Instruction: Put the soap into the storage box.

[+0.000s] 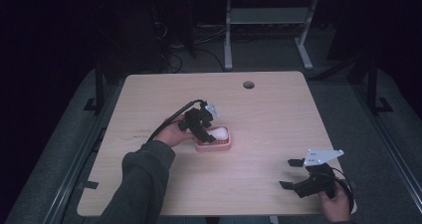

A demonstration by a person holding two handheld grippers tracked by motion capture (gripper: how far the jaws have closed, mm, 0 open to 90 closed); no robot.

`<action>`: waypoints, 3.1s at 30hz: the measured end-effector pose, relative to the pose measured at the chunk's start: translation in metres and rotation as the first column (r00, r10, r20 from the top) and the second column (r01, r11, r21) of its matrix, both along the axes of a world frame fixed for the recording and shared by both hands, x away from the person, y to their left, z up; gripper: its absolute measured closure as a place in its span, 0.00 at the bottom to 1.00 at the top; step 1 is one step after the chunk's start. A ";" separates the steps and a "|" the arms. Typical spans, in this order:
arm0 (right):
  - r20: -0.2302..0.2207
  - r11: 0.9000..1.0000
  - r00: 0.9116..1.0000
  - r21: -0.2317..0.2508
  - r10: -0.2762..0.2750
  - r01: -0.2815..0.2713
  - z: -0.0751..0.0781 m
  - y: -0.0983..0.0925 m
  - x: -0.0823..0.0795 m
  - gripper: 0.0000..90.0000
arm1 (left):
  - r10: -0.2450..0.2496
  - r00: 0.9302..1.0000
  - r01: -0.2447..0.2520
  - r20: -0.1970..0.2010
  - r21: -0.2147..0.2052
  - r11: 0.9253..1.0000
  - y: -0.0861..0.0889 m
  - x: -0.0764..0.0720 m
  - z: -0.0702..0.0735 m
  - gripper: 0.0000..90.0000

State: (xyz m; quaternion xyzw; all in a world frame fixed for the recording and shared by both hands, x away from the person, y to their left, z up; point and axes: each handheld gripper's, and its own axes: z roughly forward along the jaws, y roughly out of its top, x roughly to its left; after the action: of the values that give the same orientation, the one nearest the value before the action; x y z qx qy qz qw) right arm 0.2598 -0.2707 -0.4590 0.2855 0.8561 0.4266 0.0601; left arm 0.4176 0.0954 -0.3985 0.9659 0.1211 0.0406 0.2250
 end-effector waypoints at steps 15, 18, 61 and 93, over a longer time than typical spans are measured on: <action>0.001 1.000 1.000 -0.004 -0.005 0.005 0.000 0.000 0.001 0.16 | 0.006 1.000 -0.006 0.015 -0.026 1.000 0.015 -0.015 0.011 0.38; 0.001 1.000 1.000 -0.005 -0.009 0.009 0.000 0.000 0.001 0.16 | 0.002 1.000 -0.001 0.022 -0.027 1.000 0.017 -0.020 0.011 0.38; -0.001 0.999 0.999 -0.013 -0.049 0.049 -0.001 -0.003 -0.001 0.16 | 0.048 0.998 -0.047 0.036 -0.028 0.998 0.078 -0.064 0.000 0.33; -0.002 0.998 0.998 -0.014 -0.056 0.056 -0.001 -0.004 -0.002 0.16 | 0.081 0.996 -0.079 0.039 -0.059 0.995 0.110 -0.109 -0.022 0.30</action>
State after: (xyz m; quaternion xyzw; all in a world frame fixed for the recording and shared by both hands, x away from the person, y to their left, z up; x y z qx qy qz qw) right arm 0.2575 -0.2742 -0.4603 0.3096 0.8507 0.4186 0.0728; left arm 0.3084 0.2056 -0.4204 0.9524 0.1561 0.0662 0.2534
